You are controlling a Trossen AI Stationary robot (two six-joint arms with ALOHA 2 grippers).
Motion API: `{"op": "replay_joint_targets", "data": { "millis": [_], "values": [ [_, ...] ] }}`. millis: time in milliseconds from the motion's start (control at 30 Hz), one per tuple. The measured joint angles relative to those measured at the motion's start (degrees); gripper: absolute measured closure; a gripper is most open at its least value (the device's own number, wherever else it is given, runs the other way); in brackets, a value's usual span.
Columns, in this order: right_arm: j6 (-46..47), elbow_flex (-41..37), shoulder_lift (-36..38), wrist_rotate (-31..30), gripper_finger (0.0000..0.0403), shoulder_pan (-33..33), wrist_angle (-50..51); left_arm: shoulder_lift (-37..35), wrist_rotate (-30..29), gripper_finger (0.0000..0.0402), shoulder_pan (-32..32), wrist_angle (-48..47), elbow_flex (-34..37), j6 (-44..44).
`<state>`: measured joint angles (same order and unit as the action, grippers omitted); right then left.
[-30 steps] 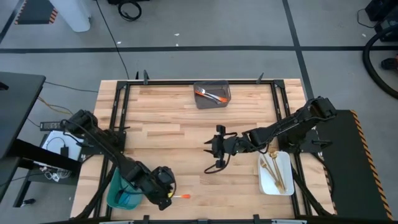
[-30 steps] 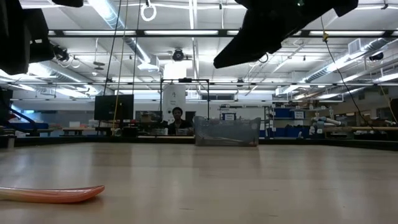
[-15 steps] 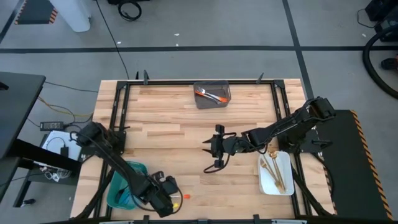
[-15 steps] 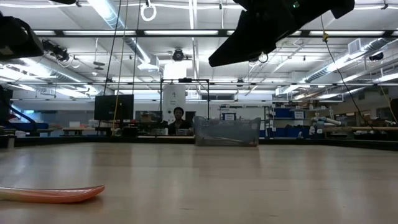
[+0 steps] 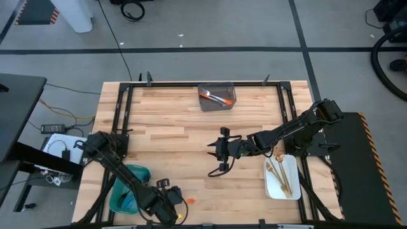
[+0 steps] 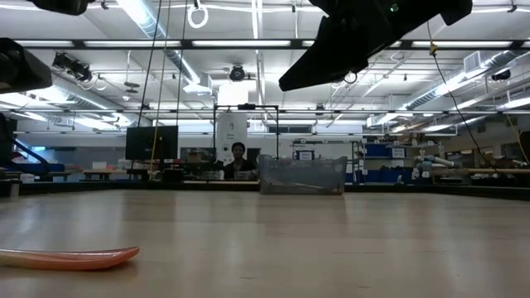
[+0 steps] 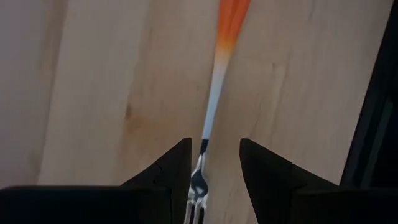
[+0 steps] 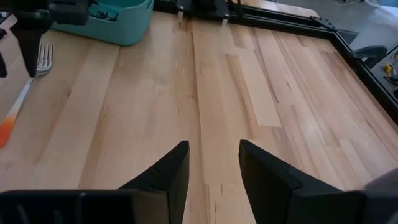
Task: Sort silverware by color (type)
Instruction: Put the orange fork into the black bin
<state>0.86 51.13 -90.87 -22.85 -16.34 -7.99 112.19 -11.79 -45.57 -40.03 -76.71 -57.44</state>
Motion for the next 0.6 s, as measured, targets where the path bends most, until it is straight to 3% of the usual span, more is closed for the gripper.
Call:
{"op": "replay_joint_targets", "data": {
  "millis": [600],
  "values": [
    [0.44, 0.0, 0.02, 0.08, 0.0257, 0.0, 0.35, 1.93, -5.62, 0.026, -1.3, -2.26, 0.02, 2.7]
  ]
}}
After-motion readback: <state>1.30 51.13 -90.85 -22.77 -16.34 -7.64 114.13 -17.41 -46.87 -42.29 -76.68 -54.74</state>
